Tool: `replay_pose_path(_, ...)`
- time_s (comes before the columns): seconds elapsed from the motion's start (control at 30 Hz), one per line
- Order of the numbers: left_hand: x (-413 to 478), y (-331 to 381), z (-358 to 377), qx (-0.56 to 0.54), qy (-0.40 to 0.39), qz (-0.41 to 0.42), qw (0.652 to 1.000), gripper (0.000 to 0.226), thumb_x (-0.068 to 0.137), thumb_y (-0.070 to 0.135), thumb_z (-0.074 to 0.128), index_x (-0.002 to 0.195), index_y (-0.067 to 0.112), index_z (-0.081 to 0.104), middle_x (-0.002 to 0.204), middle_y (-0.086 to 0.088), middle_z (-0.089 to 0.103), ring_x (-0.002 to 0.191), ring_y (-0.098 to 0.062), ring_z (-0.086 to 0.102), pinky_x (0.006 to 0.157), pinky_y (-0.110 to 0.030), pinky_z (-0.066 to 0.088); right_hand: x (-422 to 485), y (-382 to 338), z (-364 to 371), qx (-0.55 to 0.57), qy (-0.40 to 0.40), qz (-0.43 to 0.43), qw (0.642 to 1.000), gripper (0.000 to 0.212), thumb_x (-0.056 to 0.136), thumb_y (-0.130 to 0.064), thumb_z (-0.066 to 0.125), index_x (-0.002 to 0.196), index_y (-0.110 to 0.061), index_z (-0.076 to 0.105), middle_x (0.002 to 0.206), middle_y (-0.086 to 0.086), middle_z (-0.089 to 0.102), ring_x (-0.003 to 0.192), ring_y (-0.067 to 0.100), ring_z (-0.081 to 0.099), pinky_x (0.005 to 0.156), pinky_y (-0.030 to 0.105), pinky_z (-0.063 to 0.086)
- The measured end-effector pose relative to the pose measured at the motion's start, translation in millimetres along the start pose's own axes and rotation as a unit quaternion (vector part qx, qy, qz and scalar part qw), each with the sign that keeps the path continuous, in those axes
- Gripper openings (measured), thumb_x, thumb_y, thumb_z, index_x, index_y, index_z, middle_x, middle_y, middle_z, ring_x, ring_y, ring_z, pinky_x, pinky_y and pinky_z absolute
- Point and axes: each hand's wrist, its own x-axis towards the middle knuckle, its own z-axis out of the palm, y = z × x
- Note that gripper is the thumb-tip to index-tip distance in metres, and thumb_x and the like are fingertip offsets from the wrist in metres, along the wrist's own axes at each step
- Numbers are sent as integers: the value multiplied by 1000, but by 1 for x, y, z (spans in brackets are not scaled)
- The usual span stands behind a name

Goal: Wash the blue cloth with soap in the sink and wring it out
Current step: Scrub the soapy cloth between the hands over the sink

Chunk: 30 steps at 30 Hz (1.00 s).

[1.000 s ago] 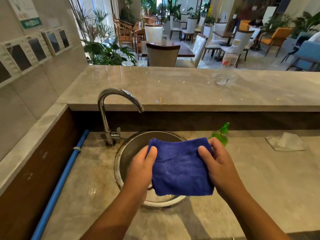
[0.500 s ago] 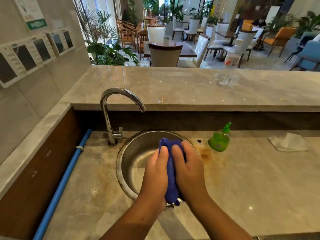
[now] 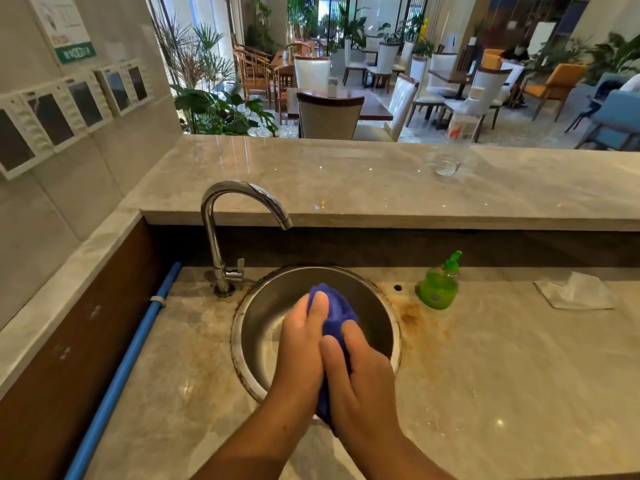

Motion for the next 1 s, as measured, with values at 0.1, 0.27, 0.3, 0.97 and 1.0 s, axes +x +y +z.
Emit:
replay_pose_path(0.1, -10, -3, 4, -9, -25, -25, 999, 28, 102, 34, 48, 92, 17, 68, 80, -6, 73, 77, -25, 71, 75, -42, 58, 24, 15, -2, 26, 32, 33, 999, 32, 101, -24, 50, 70, -28, 49, 62, -13, 56, 52, 4, 50, 49, 14, 38)
replay_pose_path(0.27, -10, 5, -2, -53, -35, -28, 998, 24, 91, 45, 55, 102, 28, 69, 97, -4, 76, 93, -26, 74, 83, -46, 60, 56, 52, -13, 217, 33, 245, 944, 30, 99, -36, 54, 82, -11, 60, 76, 11, 60, 71, 21, 57, 67, 40, 51)
replay_pose_path(0.3, -2, 6, -8, -55, -3, -21, 998, 22, 92, 44, 55, 101, 29, 69, 99, -4, 76, 93, -26, 74, 83, -48, 60, 56, 53, -19, 266, 36, 279, 922, 32, 97, -40, 56, 88, -10, 62, 84, 17, 62, 78, 26, 60, 73, 46, 53)
replay_pose_path(0.97, -34, 9, 11, 43, -38, 72, 996, 23, 100, 40, 51, 96, 26, 68, 84, -3, 73, 76, -19, 71, 69, -36, 61, 39, 4, -13, 140, 113, 71, 981, 29, 102, -18, 50, 75, -13, 57, 62, 0, 57, 55, 11, 51, 54, 24, 46)
replay_pose_path(1.0, -32, 13, 9, 56, -39, 97, 993, 21, 101, 37, 51, 95, 25, 68, 82, -3, 72, 73, -19, 70, 67, -36, 60, 35, 1, -13, 149, 116, 74, 979, 29, 103, -18, 49, 76, -13, 57, 63, 1, 58, 56, 12, 53, 54, 23, 47)
